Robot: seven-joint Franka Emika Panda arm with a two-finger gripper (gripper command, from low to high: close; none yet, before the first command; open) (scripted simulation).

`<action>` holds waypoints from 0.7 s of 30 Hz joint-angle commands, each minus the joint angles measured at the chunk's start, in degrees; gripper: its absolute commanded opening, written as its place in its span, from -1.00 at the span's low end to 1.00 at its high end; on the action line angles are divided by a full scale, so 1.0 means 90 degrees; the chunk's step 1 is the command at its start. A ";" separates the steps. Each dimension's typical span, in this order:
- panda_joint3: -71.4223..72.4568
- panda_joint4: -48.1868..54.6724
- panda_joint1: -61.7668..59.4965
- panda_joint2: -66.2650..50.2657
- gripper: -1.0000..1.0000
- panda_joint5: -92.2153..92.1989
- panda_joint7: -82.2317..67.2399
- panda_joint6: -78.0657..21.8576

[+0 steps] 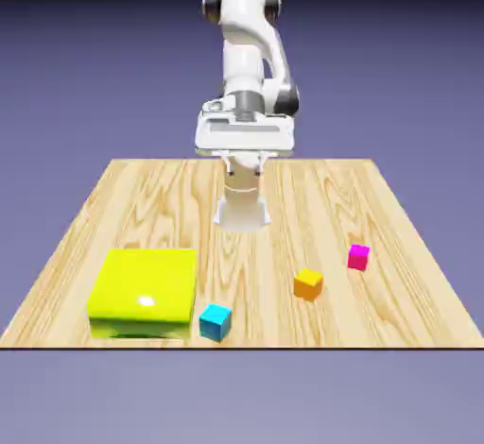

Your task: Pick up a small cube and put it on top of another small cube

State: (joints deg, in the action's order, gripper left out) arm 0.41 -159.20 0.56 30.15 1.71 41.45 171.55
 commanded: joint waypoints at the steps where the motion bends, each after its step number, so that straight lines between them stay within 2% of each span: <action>1: 0.0038 0.0166 -0.0012 -0.0231 0.00 0.0157 -0.0093 -0.0226; 21: 0.0797 0.3482 -0.0254 -0.4845 0.00 0.3301 -0.1953 -0.4748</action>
State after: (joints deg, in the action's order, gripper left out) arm 7.58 -127.87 -1.73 -13.45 31.41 23.87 128.82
